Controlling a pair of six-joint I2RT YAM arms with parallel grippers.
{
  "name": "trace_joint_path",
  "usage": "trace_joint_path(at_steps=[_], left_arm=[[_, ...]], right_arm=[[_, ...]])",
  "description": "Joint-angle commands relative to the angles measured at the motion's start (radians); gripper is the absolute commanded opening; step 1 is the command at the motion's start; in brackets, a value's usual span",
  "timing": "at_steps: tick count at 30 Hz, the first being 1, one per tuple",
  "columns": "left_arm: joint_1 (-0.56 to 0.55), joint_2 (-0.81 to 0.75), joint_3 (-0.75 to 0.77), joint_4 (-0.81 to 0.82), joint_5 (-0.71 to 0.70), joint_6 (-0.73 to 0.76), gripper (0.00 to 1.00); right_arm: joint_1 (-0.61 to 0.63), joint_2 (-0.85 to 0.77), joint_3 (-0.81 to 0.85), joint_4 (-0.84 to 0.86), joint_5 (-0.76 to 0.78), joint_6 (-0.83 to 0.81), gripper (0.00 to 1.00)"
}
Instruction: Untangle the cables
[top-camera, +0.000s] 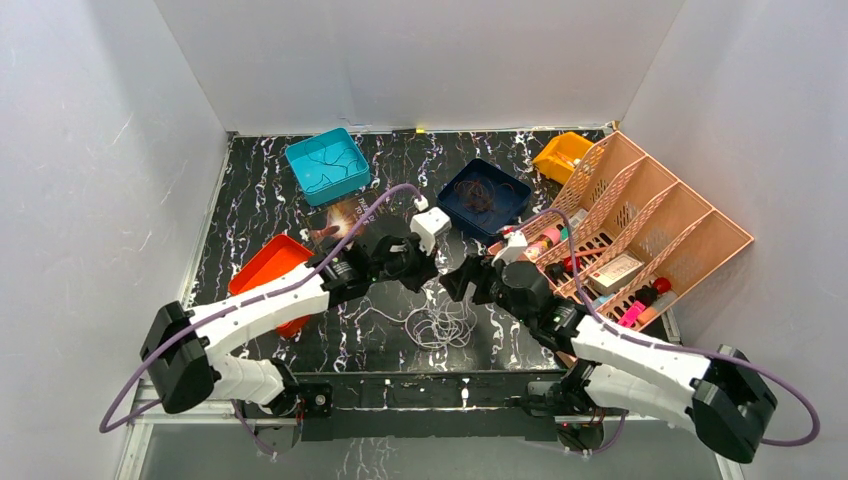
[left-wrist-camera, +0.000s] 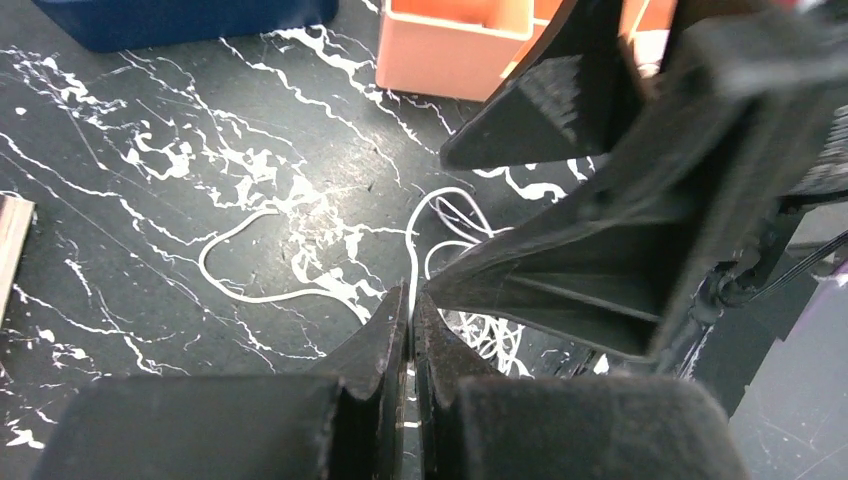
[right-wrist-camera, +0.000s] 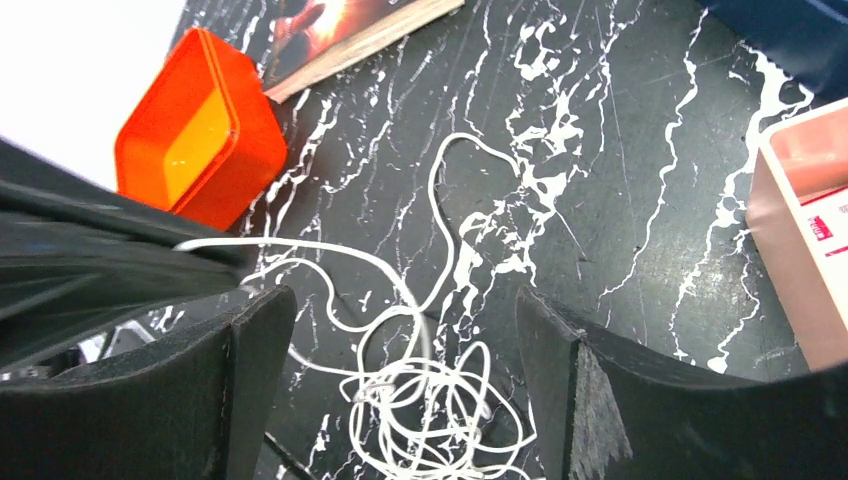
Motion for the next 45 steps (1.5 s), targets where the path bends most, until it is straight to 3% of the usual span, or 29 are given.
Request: trace_joint_path(at_steps=[1, 8, 17, 32, 45], left_arm=[[0.007, -0.077, 0.061, -0.051, -0.045, -0.026, 0.00], [0.008, -0.129, 0.145, -0.098, -0.059, -0.032, 0.00], [0.009, -0.136, 0.332, -0.172, -0.214, 0.006, 0.00], [0.030, -0.040, 0.752, -0.217, -0.568, 0.249, 0.00], [0.031, 0.011, 0.952, -0.091, -0.738, 0.522, 0.00]], right_arm=[[0.004, 0.096, 0.050, 0.145, 0.030, -0.010, 0.89], [0.004, 0.272, 0.074, 0.292, -0.025, -0.043, 0.89], [0.004, 0.465, 0.133, 0.374, -0.270, -0.139, 0.85], [0.004, 0.528, 0.023, 0.434, -0.333, -0.102, 0.83], [0.006, 0.527, -0.094, 0.455, -0.342, -0.076, 0.83]])
